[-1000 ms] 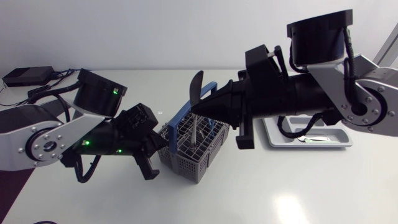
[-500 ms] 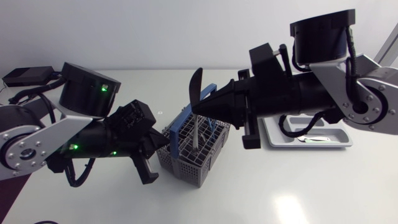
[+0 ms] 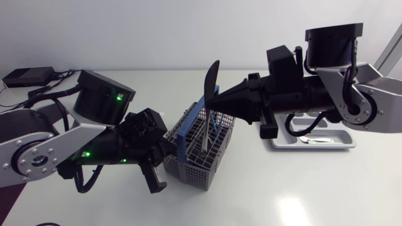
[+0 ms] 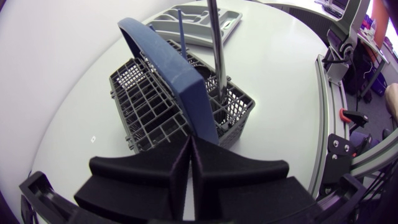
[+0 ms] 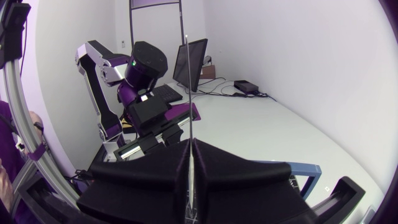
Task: Unload the cutlery basket into the drawer organizer.
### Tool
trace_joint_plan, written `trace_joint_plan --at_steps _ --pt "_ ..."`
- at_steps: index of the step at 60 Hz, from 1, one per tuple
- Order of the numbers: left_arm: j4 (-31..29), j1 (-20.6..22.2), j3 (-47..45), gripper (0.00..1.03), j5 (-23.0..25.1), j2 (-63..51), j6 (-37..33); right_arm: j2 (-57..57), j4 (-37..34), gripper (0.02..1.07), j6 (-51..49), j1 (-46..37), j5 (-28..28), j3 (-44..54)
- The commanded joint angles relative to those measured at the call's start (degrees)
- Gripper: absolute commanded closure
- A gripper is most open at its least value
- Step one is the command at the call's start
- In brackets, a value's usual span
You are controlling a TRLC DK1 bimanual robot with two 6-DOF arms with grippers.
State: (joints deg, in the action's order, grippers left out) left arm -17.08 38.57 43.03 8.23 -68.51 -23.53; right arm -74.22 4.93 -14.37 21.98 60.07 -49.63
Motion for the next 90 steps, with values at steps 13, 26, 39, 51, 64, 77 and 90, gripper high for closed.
trace_joint_plan --at_steps 13,26,39,51,64,77,90 --pt "-0.15 0.81 3.03 0.95 -0.23 -2.77 1.38 6.28 0.52 1.00 5.23 -2.47 1.98 -0.21" --pt "-0.67 1.34 3.56 0.95 -0.23 -2.33 1.38 9.53 -0.97 1.00 7.16 -7.30 3.21 -0.91" --pt "-1.73 2.30 3.73 0.95 -0.23 -0.84 1.38 11.55 -3.52 1.00 7.16 -19.87 6.64 -0.91" --pt "-1.38 2.04 3.38 0.94 -0.23 -0.04 1.12 8.39 -3.70 1.00 5.76 -33.49 9.36 -1.09" --pt "-1.82 1.42 3.12 0.94 -0.41 2.07 0.94 0.30 -5.10 1.00 2.33 -44.30 9.54 -4.95" --pt "-4.36 0.81 2.94 0.95 -0.41 6.28 0.77 -7.96 -11.26 1.00 -4.70 -51.51 7.43 -11.19" --pt "-6.56 2.92 2.59 0.95 -0.41 8.92 1.03 -15.52 -17.23 1.01 -9.71 -55.82 2.59 -19.10"
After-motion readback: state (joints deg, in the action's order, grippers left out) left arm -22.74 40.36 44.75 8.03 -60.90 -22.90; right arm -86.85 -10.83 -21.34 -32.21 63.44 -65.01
